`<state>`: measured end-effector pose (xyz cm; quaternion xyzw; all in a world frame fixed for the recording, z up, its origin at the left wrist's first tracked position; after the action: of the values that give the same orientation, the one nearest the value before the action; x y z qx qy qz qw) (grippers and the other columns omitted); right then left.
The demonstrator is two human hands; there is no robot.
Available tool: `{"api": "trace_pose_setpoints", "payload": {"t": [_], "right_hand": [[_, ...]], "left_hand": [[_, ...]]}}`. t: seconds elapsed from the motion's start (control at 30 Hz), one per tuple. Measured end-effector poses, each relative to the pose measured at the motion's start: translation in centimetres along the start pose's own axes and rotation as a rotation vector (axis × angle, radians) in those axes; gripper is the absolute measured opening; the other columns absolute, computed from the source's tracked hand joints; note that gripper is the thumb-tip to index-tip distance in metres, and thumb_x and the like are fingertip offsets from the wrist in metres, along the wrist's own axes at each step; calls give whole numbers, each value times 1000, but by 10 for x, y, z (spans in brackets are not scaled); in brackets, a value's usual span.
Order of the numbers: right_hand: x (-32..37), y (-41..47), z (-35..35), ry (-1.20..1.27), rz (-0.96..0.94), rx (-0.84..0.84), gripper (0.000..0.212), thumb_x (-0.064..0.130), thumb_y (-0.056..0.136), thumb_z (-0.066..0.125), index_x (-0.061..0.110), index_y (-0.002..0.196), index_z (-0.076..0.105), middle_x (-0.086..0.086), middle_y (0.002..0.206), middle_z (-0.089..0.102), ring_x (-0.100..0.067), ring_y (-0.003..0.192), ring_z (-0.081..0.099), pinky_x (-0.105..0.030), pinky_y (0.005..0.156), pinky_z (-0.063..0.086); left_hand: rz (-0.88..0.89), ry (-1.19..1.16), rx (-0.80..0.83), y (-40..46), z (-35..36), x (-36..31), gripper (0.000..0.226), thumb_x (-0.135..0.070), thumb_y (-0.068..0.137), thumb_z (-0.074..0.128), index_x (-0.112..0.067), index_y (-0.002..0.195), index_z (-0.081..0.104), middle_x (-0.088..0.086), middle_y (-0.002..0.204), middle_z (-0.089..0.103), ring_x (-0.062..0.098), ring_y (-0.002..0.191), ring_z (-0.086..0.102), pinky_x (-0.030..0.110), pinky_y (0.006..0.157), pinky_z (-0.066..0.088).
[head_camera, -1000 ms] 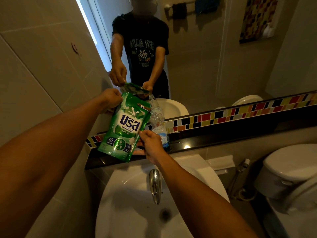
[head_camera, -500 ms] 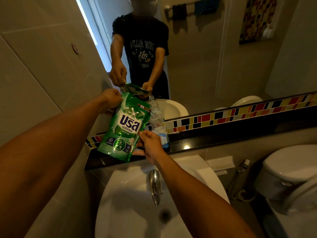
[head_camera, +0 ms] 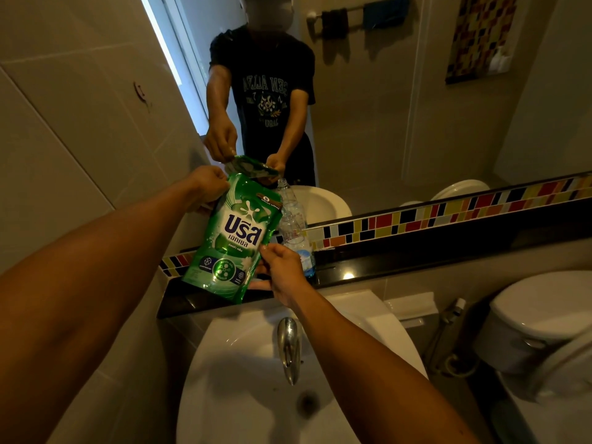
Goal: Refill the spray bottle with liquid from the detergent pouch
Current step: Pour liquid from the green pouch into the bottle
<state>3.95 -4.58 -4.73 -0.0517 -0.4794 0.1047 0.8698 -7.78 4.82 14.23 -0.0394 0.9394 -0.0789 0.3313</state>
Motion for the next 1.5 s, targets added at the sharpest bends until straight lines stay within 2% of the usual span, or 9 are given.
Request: {"api": "trace_pose_setpoints", "payload": {"t": [0.1, 0.37, 0.53, 0.73, 0.87, 1.0, 1.1, 1.5], "right_hand": [[1, -1, 0, 13, 8, 1, 18, 28, 104, 58, 12, 108, 65, -23, 120, 72, -33, 104, 74, -56, 77, 64], [5, -7, 1, 28, 8, 2, 17, 26, 106, 55, 12, 107, 65, -17, 114, 75, -27, 95, 76, -44, 65, 65], [5, -8, 2, 25, 8, -1, 16, 26, 106, 56, 13, 103, 65, -15, 108, 75, -24, 89, 76, -44, 63, 65], [6, -8, 5, 31, 5, -1, 16, 27, 105, 57, 13, 102, 65, -21, 118, 73, -28, 95, 75, -47, 67, 65], [7, -9, 6, 33, 7, 1, 15, 27, 105, 58, 14, 101, 65, -16, 111, 75, -27, 96, 75, -50, 70, 65], [8, -11, 6, 42, 7, 1, 15, 25, 105, 58, 13, 101, 65, -13, 107, 75, -26, 95, 75, -47, 66, 66], [9, -13, 7, 46, 6, 8, 15, 25, 105, 57, 14, 100, 65, -12, 106, 75, -27, 95, 75, -47, 66, 66], [10, -14, 8, 49, 2, 7, 15, 26, 105, 57, 14, 103, 65, -14, 110, 74, -27, 95, 75, -45, 64, 65]], "left_hand": [[2, 2, -1, 0, 0, -1, 12, -17, 102, 49, -19, 90, 51, 16, 102, 60, 31, 89, 60, 38, 59, 49], [1, -3, -6, -1, 2, -2, 14, -17, 102, 49, -20, 89, 52, 13, 95, 60, 26, 81, 59, 37, 58, 48], [4, 7, -10, -2, 1, -3, 15, -18, 102, 50, -19, 88, 52, 12, 93, 58, 25, 80, 57, 37, 59, 48], [-3, 3, 1, -3, -1, -3, 13, -19, 102, 50, -20, 89, 51, 12, 95, 59, 25, 81, 58, 38, 61, 49], [-4, 3, -1, -4, -2, -4, 13, -19, 102, 50, -20, 89, 51, 11, 94, 59, 26, 82, 58, 37, 61, 49], [-9, -3, -3, -4, -2, -4, 12, -20, 102, 50, -19, 90, 52, 12, 96, 59, 26, 84, 59, 38, 64, 50], [-10, -5, 6, -4, -3, -3, 14, -20, 103, 49, -19, 90, 51, 12, 95, 60, 26, 81, 60, 37, 60, 49], [-1, -4, 3, -6, -3, -6, 13, -19, 102, 50, -18, 89, 52, 13, 96, 61, 27, 82, 61, 38, 61, 50]]}}
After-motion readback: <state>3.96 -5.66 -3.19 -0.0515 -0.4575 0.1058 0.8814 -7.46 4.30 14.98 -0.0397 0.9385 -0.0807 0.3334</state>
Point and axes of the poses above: each hand's wrist, its own y-axis towards the middle knuckle, its own z-axis out of the palm, x = y × z, the point moved 4 cm from there along y, towards the middle knuckle
